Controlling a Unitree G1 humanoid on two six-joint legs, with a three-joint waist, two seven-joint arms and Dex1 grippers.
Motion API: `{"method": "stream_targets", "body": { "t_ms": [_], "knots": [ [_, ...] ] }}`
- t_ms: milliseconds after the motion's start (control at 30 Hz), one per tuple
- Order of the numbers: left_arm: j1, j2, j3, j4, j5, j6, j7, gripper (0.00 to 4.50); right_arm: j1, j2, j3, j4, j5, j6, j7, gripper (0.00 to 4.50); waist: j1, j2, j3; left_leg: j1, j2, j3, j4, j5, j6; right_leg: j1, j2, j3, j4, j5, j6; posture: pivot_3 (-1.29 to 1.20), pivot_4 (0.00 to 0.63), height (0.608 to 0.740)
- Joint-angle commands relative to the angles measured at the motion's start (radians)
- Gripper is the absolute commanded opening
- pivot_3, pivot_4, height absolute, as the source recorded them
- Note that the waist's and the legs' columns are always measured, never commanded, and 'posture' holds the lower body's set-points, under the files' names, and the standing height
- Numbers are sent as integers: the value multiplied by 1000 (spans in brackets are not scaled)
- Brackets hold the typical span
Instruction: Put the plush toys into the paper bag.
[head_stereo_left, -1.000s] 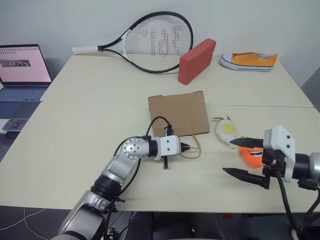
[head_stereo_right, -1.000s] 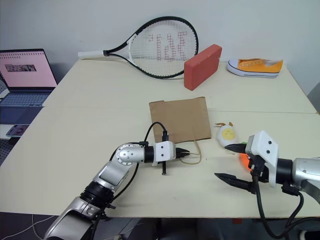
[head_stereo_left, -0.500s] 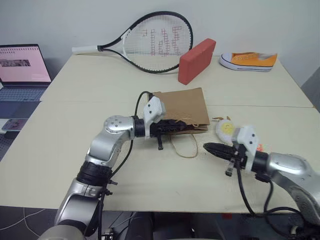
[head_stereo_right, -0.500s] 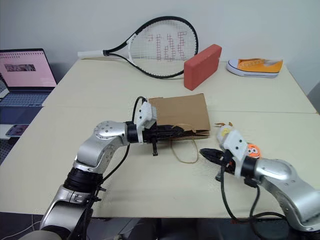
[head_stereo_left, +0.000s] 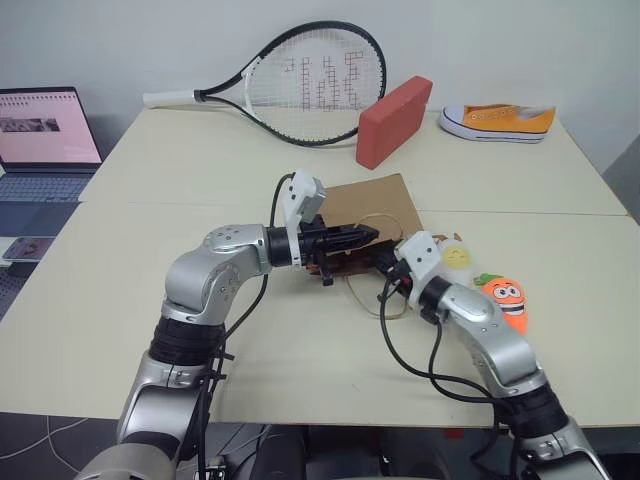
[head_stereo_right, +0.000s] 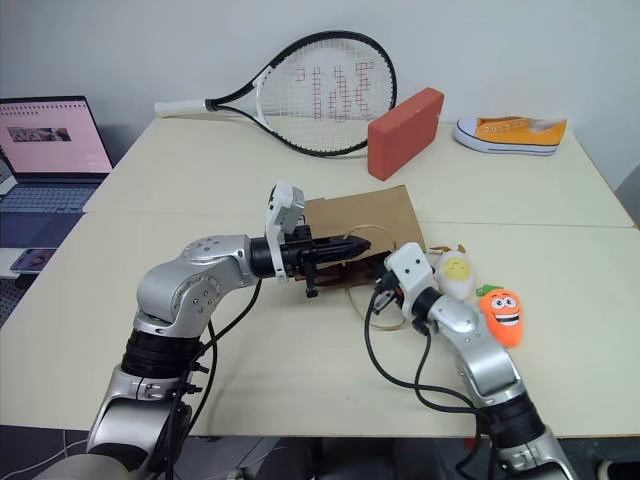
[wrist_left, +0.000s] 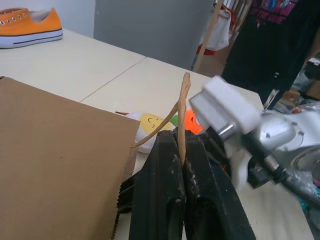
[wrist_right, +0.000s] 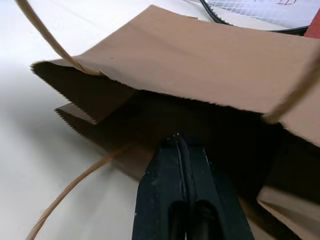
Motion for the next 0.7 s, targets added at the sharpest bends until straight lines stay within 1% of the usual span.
{"method": "stream_targets", "body": {
  "t_ms": [33,200,333,433,533,700],
  "knots": [
    [-32,-10,38,-45,-54,32,29,0,-48,61,-10,85,-54,-71,-70,31,0,0,0,0,0,0,0,0,0,0,0,0,0,0,0,0,150,740],
    [-53,-29,79,-52,-124,103,84,0,-78,140,-28,222,-95,-141,-149,31,-1,0,0,0,0,0,0,0,0,0,0,0,0,0,0,0,150,740],
    [-70,-27,106,-60,-175,155,111,0,-89,170,-24,340,-139,-211,-184,31,-5,0,0,0,0,-1,0,0,0,0,0,0,0,0,0,0,150,740],
    [-110,-17,130,-45,-177,144,129,0,-84,184,-24,392,-148,-216,-183,31,-10,0,0,0,0,-1,0,0,0,0,0,0,0,0,0,0,150,740],
    [-170,-5,151,-30,-164,109,138,0,-74,196,-22,404,-150,-199,-173,31,-16,0,0,1,0,-1,0,0,0,1,0,0,1,0,0,0,150,740],
    [-269,26,143,-5,-90,-1,135,0,-63,205,-20,404,-156,-179,-157,31,-21,0,0,3,0,-1,0,0,0,3,0,-1,0,0,0,0,150,740]
  ]
}}
